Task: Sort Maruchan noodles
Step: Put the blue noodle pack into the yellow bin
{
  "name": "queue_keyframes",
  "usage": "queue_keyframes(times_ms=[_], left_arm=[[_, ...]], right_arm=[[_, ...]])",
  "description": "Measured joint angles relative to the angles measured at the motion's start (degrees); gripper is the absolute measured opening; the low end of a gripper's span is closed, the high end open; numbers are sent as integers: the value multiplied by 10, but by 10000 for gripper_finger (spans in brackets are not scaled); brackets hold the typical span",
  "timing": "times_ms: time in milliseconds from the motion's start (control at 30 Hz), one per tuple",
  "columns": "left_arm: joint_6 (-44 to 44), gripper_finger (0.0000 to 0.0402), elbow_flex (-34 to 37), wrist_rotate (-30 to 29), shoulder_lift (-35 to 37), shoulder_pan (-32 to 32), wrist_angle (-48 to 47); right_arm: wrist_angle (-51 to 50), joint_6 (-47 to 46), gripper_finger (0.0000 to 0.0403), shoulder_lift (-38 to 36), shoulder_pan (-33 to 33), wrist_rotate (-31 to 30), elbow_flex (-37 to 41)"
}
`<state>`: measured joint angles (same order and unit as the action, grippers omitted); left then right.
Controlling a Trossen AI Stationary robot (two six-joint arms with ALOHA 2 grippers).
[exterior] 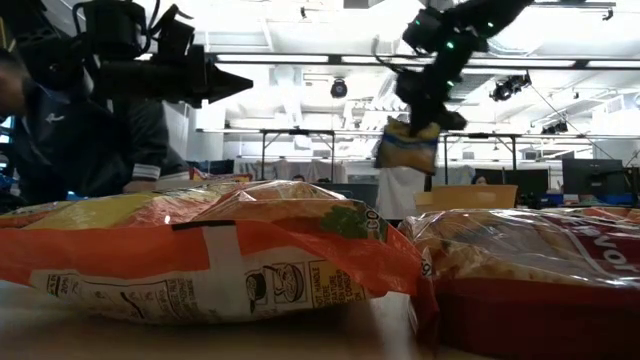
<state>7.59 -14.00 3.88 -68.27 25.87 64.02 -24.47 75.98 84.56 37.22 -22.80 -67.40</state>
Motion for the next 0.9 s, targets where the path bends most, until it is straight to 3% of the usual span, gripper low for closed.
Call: queue_keyframes(times_ms=[233,533,767,900], left_arm=[[1,3,-4,0,0,0,1],[1,3,-4,0,0,0,-14],[1,3,-4,0,0,0,-28],[8,3,-4,0,0,0,-28]], right_arm=[[-44,-102,0,121,-45,26,-151],[-193,-159,0,280,-65,50,-371],[-233,-138,0,268,-64,41,-402],[-286,-143,0,232,-49,14,-362]])
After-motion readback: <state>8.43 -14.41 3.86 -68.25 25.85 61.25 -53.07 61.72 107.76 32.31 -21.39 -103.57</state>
